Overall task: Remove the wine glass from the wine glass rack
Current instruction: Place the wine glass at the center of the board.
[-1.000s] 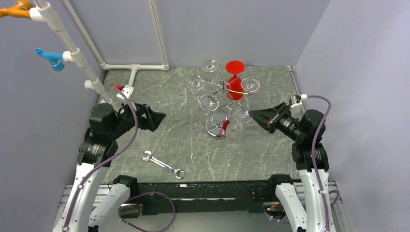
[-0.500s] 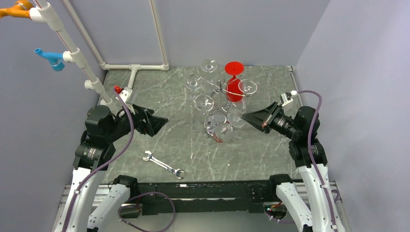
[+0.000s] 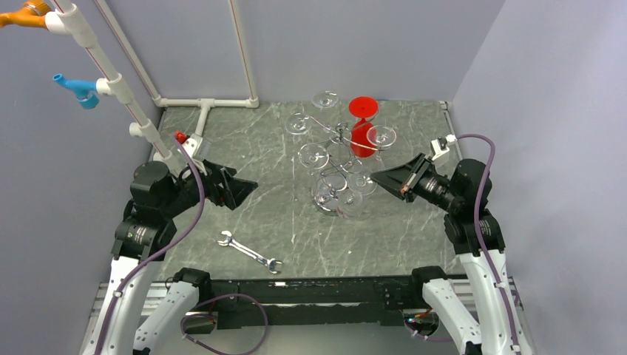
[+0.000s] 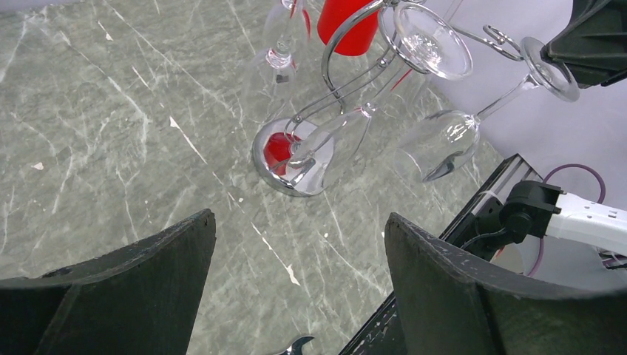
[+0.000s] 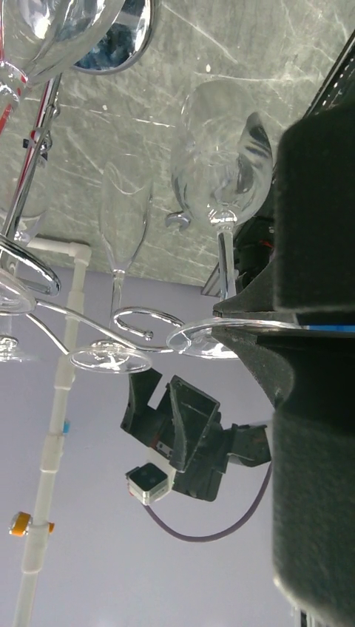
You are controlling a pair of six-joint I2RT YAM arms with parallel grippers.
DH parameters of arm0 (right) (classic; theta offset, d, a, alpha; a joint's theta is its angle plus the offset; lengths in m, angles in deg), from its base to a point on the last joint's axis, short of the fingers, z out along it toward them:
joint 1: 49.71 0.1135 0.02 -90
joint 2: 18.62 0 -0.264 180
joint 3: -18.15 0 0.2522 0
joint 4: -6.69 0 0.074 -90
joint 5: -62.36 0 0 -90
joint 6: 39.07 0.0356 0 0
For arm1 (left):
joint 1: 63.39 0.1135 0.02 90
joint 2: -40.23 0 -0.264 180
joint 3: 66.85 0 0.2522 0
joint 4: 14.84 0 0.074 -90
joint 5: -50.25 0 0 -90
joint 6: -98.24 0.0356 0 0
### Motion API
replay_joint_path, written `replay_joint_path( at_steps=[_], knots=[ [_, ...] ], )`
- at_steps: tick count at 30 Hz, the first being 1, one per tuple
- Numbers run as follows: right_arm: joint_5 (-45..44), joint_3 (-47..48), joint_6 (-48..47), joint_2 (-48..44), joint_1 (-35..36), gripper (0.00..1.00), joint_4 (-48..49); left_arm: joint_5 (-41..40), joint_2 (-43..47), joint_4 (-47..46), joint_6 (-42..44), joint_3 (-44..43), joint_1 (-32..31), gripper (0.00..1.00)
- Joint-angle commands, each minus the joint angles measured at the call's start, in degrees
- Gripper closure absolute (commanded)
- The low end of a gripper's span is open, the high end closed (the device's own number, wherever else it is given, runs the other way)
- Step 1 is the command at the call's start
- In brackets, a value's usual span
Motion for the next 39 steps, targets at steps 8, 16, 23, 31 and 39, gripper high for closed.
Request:
replay_joint_path(
  at_steps=[8,16,23,31,39],
  knots=[
    [-3.7,6.2,-1.2,0.9,0.2,1.00,-3.3,0.7,0.5,-1.2,-0.3,-0.3,-0.3,0.12],
    [-1.9,8.8,-0.1,1.6,0.2,1.00,-3.3,0.9,0.8,-2.4,-1.0,0.2,-0.2,0.12],
    [0.8,9.6,1.9,1.8,0.2,1.00,-1.8,1.4,0.5,-3.2,-1.7,0.3,-0.3,0.12],
    [1.8,9.7,4.9,2.3,0.2,1.00,1.4,1.5,0.5,-3.9,-2.3,0.3,-0.5,0.13],
    [2.6,11.3,6.8,3.6,0.2,1.00,3.7,1.3,0.6,-3.9,-2.4,0.2,-0.6,0.12]
  ],
)
